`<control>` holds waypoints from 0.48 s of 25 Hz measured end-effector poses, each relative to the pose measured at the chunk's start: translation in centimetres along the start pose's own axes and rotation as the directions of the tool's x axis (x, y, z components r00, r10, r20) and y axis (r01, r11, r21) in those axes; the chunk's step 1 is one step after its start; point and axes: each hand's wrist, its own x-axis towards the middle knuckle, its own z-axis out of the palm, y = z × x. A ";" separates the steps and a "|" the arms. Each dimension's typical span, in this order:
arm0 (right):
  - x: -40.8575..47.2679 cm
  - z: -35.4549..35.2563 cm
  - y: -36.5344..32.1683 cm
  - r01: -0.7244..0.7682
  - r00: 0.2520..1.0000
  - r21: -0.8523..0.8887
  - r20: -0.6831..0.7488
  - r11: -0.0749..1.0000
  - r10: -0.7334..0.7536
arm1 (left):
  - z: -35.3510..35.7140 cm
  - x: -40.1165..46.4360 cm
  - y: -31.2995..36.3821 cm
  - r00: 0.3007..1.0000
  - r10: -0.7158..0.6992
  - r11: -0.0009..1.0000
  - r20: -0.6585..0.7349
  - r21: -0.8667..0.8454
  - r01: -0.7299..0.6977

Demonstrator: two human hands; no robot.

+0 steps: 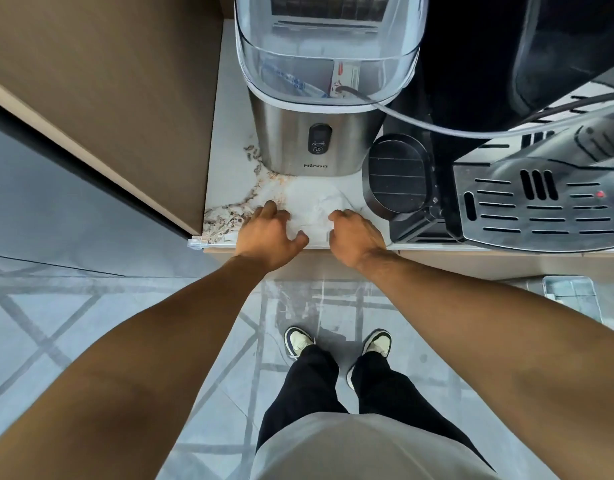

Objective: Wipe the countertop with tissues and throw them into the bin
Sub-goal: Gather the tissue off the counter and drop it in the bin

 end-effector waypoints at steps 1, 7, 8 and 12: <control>0.1 -0.1 0.3 0.013 1.000 -0.018 -0.006 1.000 -0.013 | 0.3 0.0 0.1 1.000 -0.013 1.000 -0.019 -0.003 0.013; 0.3 0.2 1.7 0.024 0.999 -0.007 -0.021 1.000 -0.024 | 0.6 0.2 0.9 0.995 0.003 1.000 -0.101 0.001 -0.003; 0.4 0.4 1.7 0.026 0.999 -0.009 -0.027 1.000 -0.027 | 0.4 0.1 1.0 0.994 0.014 1.000 -0.110 0.001 -0.014; 0.8 0.5 1.1 0.016 1.000 0.008 -0.015 1.000 -0.016 | -0.1 -0.3 0.9 0.989 0.010 1.000 -0.149 -0.027 -0.014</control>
